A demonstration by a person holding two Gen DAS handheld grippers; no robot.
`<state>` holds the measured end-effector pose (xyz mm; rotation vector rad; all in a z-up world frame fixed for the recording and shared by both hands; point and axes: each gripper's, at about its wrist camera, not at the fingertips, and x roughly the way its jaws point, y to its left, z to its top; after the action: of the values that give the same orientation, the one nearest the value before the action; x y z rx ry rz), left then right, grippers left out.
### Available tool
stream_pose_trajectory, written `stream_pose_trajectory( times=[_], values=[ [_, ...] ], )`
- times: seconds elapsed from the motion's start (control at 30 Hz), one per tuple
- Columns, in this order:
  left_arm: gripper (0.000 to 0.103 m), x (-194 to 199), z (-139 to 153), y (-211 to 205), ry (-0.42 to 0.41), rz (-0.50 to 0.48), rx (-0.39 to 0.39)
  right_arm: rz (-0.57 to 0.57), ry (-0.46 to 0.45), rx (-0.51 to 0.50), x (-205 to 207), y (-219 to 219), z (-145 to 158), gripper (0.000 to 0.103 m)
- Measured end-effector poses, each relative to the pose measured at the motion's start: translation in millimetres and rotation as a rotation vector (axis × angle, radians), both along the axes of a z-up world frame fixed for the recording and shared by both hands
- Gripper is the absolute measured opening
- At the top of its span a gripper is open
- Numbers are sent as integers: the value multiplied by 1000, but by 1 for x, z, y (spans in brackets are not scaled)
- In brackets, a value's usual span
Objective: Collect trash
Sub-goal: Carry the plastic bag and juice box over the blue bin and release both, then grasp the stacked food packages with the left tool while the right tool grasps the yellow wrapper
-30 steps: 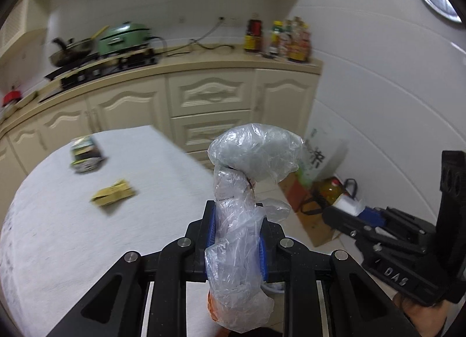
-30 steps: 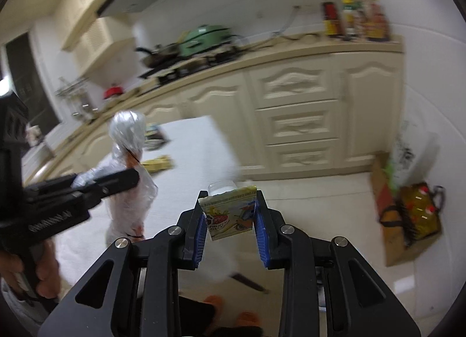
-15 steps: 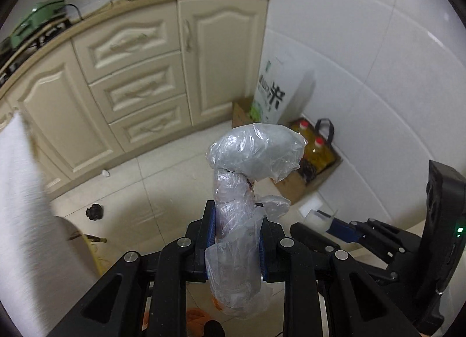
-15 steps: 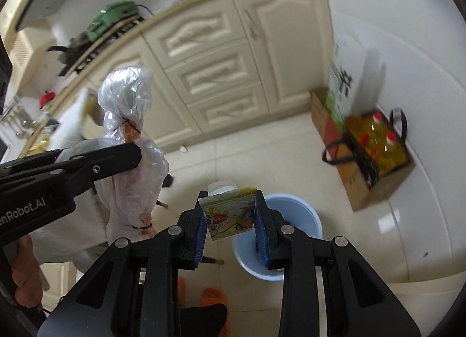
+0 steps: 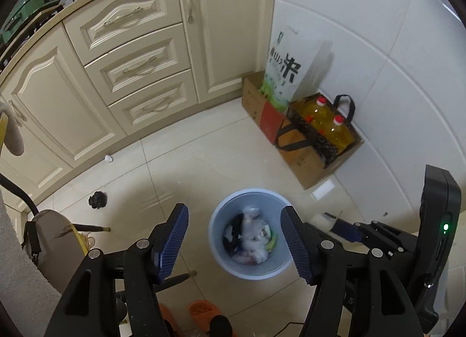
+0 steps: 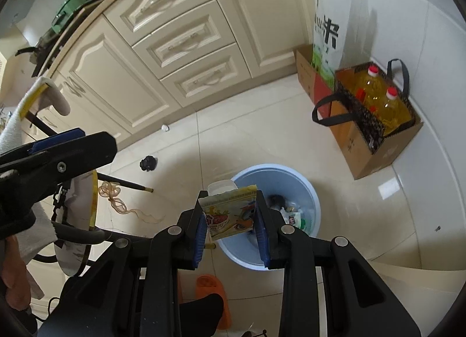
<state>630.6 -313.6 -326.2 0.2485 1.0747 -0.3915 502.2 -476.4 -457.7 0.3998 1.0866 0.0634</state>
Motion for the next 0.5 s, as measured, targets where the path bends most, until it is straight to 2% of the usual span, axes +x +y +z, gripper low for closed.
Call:
stream_pose_trajectory(
  times=[0.17,0.23,0.3,0.43,0.5],
  values=[
    [62,-15,13,3,-20,26,-3,-31,-20,-8,7,-2,5,34],
    [62,-26,27,11,-33,29,-12,-41,-20,-8,8,-2,10,44],
    [63,-37,40,18,-56,30,-25,-46,-34,-19,6,1,21,51],
    [65,-65,71,37,-109,28,-44,-36,-78,-24,-1,13,54,54],
    [67,-81,88,53,-136,32,-62,-19,-106,-32,-4,23,73,64]
  ],
)
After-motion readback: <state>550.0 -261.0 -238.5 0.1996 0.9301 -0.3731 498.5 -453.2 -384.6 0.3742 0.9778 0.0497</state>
